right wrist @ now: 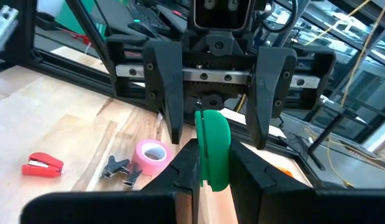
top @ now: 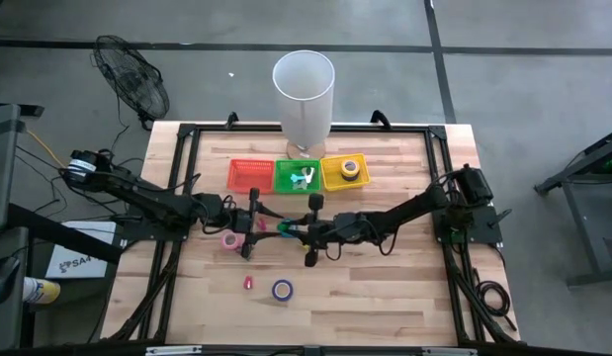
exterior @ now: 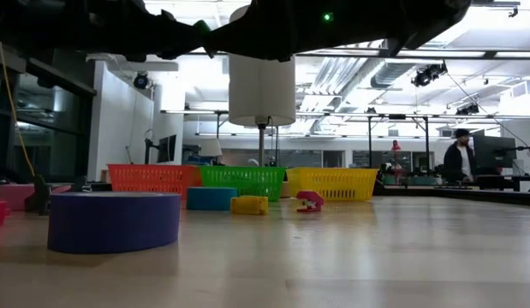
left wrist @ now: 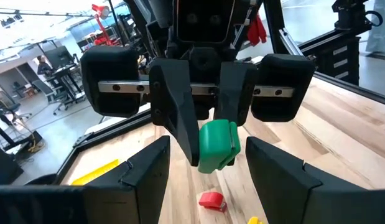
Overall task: Pick and place Stapler, Stapler remover, tape
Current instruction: Put the green stapler into the orange bin
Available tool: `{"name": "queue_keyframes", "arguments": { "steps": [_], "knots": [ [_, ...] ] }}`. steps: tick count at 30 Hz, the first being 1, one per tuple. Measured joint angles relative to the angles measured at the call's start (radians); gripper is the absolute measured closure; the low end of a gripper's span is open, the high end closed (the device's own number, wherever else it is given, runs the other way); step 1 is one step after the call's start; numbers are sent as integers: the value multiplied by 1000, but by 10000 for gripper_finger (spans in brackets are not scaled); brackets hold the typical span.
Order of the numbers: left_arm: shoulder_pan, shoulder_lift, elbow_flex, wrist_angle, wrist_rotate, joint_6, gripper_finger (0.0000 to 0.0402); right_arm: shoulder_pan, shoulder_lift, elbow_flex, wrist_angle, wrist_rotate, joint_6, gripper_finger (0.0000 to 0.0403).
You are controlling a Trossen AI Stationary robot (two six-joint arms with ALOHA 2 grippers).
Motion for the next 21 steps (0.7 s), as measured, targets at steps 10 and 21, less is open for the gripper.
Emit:
{"name": "queue_keyframes", "arguments": {
  "steps": [10,21],
  "knots": [
    [0,0,0,5,0,2,195,-24,0,0,0,-28,27,355],
    [0,10,0,25,0,3,262,-24,0,0,-1,-32,38,355]
  ]
}}
